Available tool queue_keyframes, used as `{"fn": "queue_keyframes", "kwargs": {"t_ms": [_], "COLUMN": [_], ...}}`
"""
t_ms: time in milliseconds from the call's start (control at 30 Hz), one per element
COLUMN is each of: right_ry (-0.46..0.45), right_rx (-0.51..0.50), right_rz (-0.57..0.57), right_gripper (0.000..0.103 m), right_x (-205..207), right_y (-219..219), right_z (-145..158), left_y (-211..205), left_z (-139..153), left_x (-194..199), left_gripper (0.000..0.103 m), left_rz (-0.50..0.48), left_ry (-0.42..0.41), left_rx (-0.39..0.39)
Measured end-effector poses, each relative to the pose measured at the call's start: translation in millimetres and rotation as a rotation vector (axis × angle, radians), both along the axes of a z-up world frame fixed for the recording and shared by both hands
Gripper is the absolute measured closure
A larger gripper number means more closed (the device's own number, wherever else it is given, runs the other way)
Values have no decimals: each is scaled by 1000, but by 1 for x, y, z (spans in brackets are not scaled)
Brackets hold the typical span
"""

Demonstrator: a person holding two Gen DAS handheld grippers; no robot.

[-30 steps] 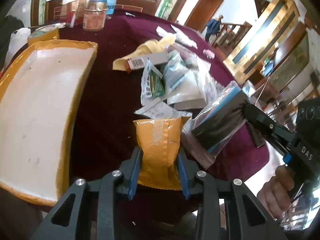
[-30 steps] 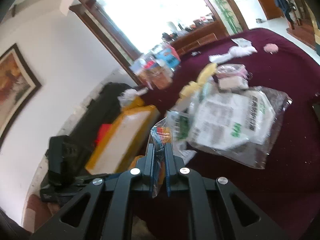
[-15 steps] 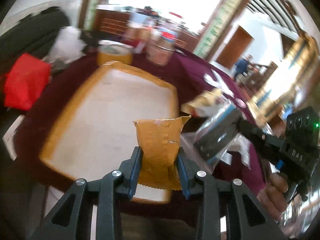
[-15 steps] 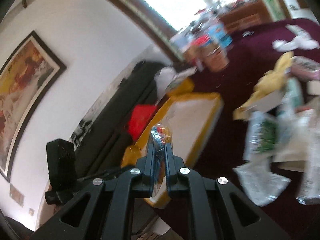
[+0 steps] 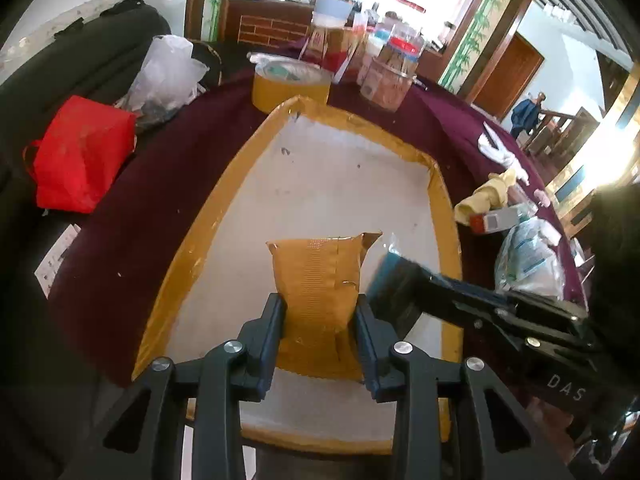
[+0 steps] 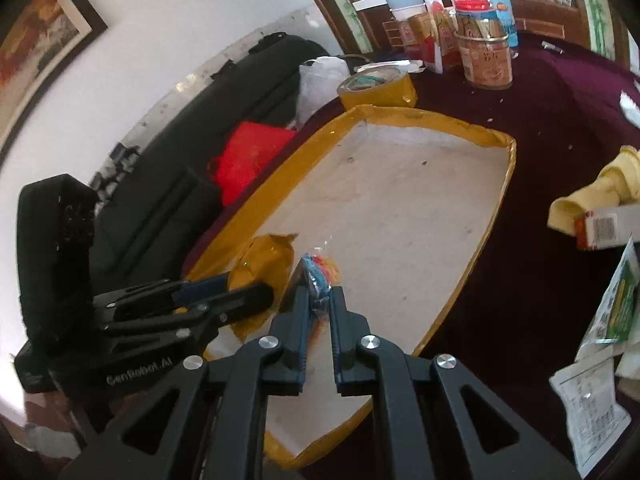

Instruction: Organize soft objects

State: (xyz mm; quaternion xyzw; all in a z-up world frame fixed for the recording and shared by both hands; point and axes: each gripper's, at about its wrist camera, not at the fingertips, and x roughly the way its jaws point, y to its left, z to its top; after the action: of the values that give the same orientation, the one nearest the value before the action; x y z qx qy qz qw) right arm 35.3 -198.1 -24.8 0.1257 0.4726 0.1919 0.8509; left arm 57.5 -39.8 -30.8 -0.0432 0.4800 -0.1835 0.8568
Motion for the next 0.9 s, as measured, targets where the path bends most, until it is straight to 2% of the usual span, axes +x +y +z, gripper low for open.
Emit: {"fn": "queue_keyframes", "kwargs": {"t_ms": [167,267,333,367,400,467,567,700,900], "right_ry": [-52,-57,-72,-81,-89,-102,-124,-185,-208], "right_rx": [-190,-246,-261,-259,-249,-208,-138,-93,-12], "right_rz": [-17,-26,-39,-51,-61,-84,-81,-83,-123], "right_gripper": [91,90,87,77,66,54,50,46,46], "right_x": [4,7,7,5,2,-6,-23,-53,-90], "right_y": [17,22,21,18,15,4,-10,-26,-55], "right_z": [-10,-16,-19,-18,-17,-13,-3,13,22], "left_y": [-3,-2,-3,-3,-2,1,5,3,-22], "left_z": [-12,-15,-14,-14,-14,-14,-7,5,27], "left_x": [8,11,10,9,8,5,-1,-14,-41], "left_gripper": [66,65,60,49,44,39,36,31,19], "left_rz": [17,16,14,15,20,38,59,70,74], "left_ry": [30,46,42,39,37,34,14,-21,-131], "left_rx": [49,60,74,76,85,84,77,44,80]}}
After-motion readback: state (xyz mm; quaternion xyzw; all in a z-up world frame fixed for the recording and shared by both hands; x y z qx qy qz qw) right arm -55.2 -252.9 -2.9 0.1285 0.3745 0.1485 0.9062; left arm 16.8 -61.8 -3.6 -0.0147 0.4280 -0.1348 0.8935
